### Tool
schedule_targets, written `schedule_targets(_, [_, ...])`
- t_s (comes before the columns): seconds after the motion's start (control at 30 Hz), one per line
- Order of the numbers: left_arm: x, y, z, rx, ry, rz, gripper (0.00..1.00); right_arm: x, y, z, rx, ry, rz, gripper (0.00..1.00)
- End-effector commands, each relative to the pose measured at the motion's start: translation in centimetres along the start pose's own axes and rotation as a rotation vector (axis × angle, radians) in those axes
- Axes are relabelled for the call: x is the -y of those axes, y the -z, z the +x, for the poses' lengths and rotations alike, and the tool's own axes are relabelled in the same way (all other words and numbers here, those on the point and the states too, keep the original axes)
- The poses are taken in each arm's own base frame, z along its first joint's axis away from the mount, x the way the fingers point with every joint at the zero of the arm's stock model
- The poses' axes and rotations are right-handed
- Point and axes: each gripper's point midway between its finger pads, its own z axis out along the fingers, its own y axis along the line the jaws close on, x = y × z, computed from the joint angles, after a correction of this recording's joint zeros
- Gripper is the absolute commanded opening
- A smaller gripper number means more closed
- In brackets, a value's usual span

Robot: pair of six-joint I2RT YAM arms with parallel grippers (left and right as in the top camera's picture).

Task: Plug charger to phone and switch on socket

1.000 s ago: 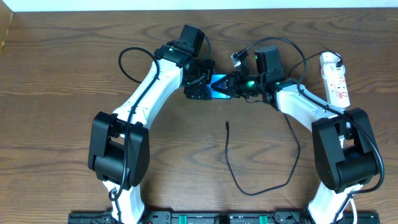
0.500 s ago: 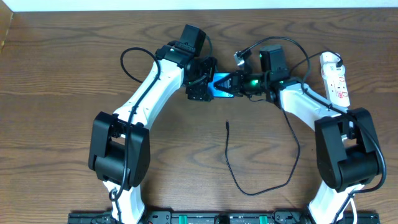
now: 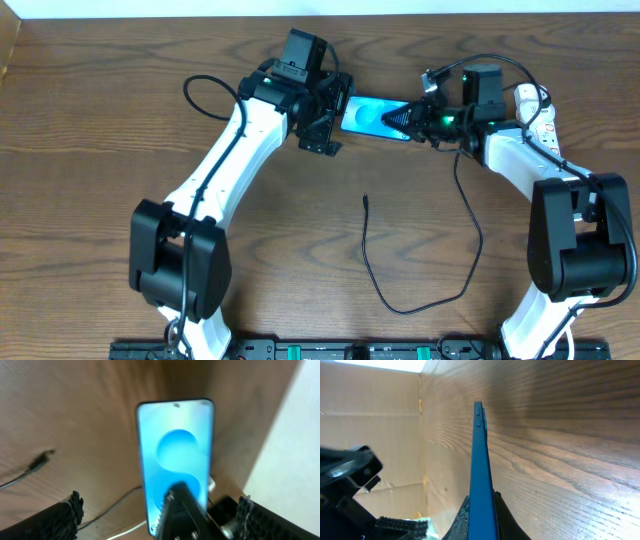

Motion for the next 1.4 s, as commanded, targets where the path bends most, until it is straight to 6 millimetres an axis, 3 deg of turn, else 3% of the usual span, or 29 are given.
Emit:
schedule_targets(0.0, [2.6, 2.7, 0.9, 0.009, -0.168, 0.104, 0.98, -1.1, 1.3, -0.9, -0.01, -0.125, -0.073, 0.01])
schedule_targets(0.37, [6.5, 4.0, 1.7, 0.021, -0.334, 0.268, 0.98, -3.9, 2.9, -2.4, -0.088, -0.752, -0.208, 0.02])
schedule_targets(0.5, [8.0, 4.5, 1.2, 0.074, -0.346, 0.329, 0.98, -5.8, 3.1, -3.3, -0.076, -0.713, -0.266, 0.01])
schedule_targets(0.73, [8.9, 4.8, -0.1, 0.143, -0.267, 0.362, 0.98, -9.1, 3.3, -4.2, -0.072, -0.67, -0.361, 0.02])
schedule_targets(1.03, [9.6, 5.2, -0.4, 0.161, -0.22, 0.393, 0.98, -12.7, 2.8, -3.3, -0.119, -0.622, -0.438, 0.01])
schedule_targets(1.3, [9.6, 5.2, -0.8, 0.18, -0.213, 0.395, 1.0, -13.7, 2.1, -2.6, -0.136, -0.591, -0.449, 0.01])
schedule_targets(1.37, [9.6, 5.3, -1.0, 0.194, -0.211, 0.396, 0.91, -13.8, 1.9, -2.5, -0.134, -0.592, -0.45, 0.01])
